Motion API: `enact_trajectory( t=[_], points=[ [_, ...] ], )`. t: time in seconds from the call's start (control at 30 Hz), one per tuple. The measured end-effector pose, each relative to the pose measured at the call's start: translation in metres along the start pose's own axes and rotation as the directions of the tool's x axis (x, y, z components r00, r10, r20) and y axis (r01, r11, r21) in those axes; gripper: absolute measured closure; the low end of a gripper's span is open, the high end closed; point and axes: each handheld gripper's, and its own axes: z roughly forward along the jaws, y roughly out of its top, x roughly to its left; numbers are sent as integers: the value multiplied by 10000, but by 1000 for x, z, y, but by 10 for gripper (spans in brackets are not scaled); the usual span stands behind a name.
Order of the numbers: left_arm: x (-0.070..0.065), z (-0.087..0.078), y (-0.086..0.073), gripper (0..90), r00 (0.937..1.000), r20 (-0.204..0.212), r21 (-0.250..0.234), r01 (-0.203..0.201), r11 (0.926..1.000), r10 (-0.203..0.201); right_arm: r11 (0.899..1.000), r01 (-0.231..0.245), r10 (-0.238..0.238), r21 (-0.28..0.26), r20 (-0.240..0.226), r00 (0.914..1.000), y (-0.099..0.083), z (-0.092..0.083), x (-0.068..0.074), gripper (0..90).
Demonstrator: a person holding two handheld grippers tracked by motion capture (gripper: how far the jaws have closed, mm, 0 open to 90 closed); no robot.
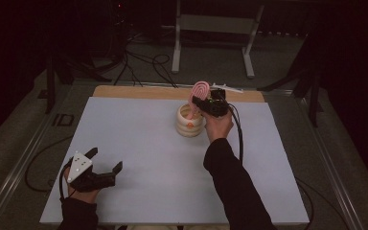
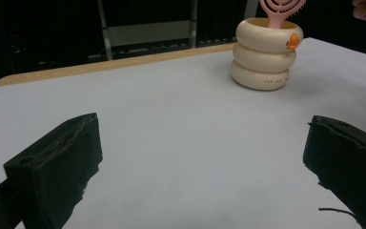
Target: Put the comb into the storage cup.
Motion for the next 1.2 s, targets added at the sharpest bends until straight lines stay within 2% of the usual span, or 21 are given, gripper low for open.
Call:
enact_trajectory(
  t=[0.47, 0.83, 1.2],
  points=[
    [0, 0, 0, 3, 10000, -29, 22, 21, 10000, -20, 9999, 121, -121, 28, -4, 9999, -3, 3, 5, 628],
    [0, 0, 0, 3, 10000, -30, 6, 43, 10000, -43, 9999, -17, 15, -120, -168, 9999, -6, 3, 7, 616],
    [0, 1, 0, 3, 10000, -1, 11, 26, 10000, -26, 9996, -197, 194, -203, -164, 9997, -8, 2, 3, 616]
  ],
)
